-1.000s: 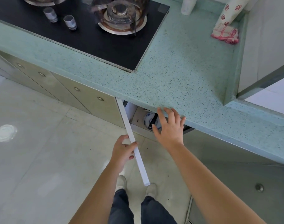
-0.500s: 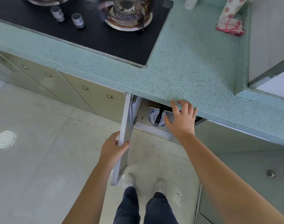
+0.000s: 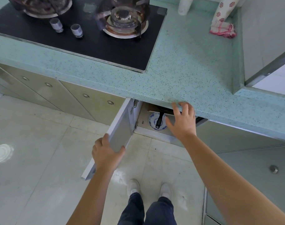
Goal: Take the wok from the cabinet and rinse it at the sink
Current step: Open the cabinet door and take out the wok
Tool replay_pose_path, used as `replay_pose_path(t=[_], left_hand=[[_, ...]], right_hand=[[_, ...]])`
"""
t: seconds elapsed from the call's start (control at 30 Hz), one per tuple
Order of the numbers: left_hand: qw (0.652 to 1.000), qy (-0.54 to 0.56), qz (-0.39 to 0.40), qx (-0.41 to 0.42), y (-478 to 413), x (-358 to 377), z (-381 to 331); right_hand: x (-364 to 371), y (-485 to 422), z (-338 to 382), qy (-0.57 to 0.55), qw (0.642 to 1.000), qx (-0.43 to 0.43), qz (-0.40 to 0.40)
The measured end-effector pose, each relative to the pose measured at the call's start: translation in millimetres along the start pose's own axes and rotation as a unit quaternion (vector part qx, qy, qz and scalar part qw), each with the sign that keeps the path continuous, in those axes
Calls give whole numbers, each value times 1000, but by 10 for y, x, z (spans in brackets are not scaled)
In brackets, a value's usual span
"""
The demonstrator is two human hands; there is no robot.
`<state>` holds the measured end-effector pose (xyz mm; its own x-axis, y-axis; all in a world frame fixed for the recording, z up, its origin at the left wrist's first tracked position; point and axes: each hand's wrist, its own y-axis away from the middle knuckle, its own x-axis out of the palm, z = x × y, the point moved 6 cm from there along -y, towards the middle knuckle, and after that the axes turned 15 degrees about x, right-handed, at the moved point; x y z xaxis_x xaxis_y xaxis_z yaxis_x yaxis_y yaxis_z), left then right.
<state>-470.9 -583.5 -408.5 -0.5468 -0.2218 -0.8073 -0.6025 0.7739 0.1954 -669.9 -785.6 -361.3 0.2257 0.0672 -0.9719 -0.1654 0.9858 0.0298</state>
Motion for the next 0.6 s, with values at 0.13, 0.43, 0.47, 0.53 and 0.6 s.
replay_pose_path(t=[0.13,0.43,0.47,0.53,0.6], left_hand=[[999,-21,1,27,11,7,11],[995,-75,-2,62,79,121,10],[995,-75,-2,63,77,122,4],[995,-76,1,58,75,122,-8],[996,-71,-3,57,82,119,-49]], right_hand=[[2,-5,7,-1,1000,5,1],[-6,11,9,-8,1000,-2,-12],[-3,12,11,-8,1000,-2,-15],[5,7,16,-4,1000,-3,-20],[6,-6,11,-4,1000,-1,-24]])
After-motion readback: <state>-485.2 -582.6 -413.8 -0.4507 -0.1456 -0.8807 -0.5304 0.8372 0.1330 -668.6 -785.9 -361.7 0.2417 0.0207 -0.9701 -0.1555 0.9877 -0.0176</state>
